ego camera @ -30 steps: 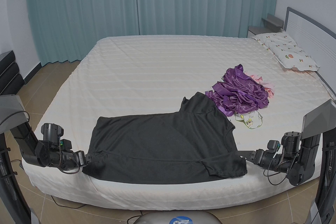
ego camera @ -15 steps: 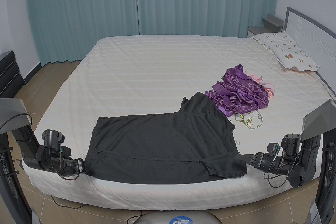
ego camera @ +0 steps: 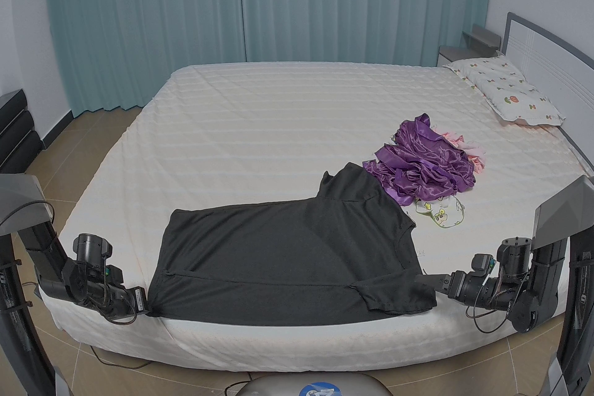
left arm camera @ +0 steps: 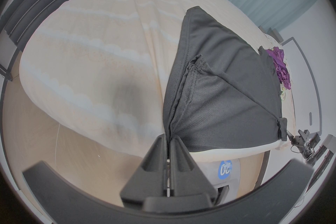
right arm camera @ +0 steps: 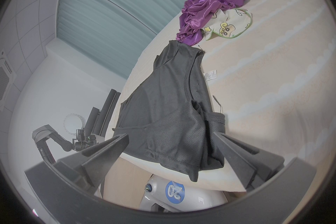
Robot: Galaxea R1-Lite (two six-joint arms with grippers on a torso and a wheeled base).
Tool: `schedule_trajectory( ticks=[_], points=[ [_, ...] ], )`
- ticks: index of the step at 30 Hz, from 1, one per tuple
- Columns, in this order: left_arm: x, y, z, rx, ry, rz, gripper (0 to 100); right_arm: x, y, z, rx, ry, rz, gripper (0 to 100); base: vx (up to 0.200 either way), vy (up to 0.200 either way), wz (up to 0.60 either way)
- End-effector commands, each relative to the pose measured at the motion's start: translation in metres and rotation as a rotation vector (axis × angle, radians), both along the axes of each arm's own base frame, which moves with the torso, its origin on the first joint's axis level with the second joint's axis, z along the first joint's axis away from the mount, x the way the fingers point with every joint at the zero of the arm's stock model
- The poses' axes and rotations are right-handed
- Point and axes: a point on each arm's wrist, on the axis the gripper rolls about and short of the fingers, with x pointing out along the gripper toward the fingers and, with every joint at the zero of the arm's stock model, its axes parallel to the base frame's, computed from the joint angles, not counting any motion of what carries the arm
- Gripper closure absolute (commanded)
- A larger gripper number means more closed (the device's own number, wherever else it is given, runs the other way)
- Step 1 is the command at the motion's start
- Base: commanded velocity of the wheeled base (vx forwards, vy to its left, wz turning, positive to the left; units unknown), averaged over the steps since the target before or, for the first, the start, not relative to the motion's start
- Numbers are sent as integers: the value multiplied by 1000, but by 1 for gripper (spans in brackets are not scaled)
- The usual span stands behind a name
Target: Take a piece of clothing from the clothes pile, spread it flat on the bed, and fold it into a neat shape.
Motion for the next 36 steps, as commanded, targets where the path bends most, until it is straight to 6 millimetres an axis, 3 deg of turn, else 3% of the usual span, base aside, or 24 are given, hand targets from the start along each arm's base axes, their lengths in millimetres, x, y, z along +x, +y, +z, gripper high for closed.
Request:
schedule_trajectory(
  ticks=[1, 8, 16, 27, 36],
  points=[
    [1, 0, 2, 1, -5, 1, 0, 1, 0, 0, 1, -13, 0, 0, 0, 0, 0],
    [2, 1, 4, 3, -19, 4, 0, 1, 0, 0, 1, -13, 0, 0, 0, 0, 0],
    [6, 7, 24, -4, -103, 15, 0, -2, 0, 2, 1, -8, -3, 0, 0, 0, 0],
    [14, 8, 26, -30, -133, 15, 0, -6, -1, 2, 0, 5, -5, 0, 0, 0, 0],
    [15, 8, 26, -26, -130, 26, 0, -7, -1, 3, 0, 5, -5, 0, 200, 0, 0]
  ],
)
